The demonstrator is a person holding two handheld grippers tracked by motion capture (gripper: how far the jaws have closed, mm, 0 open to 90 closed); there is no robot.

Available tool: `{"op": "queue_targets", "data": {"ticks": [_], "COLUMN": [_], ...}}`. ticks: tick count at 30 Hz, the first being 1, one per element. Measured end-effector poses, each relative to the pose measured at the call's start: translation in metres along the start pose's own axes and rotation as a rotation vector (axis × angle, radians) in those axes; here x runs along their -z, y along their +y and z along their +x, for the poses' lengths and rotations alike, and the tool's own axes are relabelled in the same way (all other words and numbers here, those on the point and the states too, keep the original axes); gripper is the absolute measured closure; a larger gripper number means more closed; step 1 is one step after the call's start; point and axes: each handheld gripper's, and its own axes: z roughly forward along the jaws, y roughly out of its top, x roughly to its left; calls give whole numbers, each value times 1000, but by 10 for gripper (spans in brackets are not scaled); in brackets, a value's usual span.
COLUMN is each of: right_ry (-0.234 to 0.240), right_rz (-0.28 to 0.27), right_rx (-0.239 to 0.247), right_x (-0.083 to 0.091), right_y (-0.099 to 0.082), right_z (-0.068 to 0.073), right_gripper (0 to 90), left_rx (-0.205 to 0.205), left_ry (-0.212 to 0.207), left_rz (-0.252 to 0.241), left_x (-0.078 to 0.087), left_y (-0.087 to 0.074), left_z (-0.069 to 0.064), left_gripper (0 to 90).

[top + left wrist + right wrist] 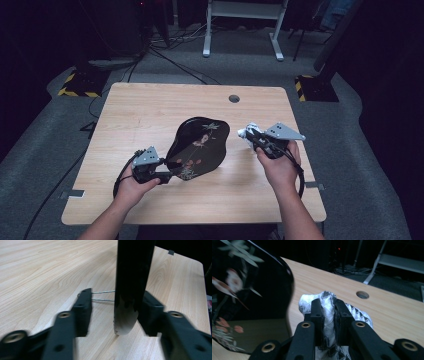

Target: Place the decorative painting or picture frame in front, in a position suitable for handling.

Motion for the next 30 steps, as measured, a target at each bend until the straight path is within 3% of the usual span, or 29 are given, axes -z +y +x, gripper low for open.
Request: {"op": "queue_targets", "data": {"ticks": [3, 8, 12, 18, 30], "right_ry": [22, 36, 53, 75, 103], "right_rz": [-35, -59, -83, -91, -122], "right_rx": [25, 46, 54, 78, 109], "right_x": [4, 7, 8, 8, 3], "right_y": [11, 21, 30, 40, 57], "right_z": [11, 20, 28, 39, 58], "right_gripper": [808, 807, 807, 806, 806], "left_rx": [-27, -24, -53, -80, -46], "left_ry": [-23, -63, -64, -77, -95], "left_rz": [-16, -62, -49, -29, -12], "left_x": [1, 4, 4, 5, 3], "left_y": [0, 2, 4, 6, 9], "left_z": [2, 3, 2, 1, 5], "left_gripper": [637, 665, 754, 784, 790]}}
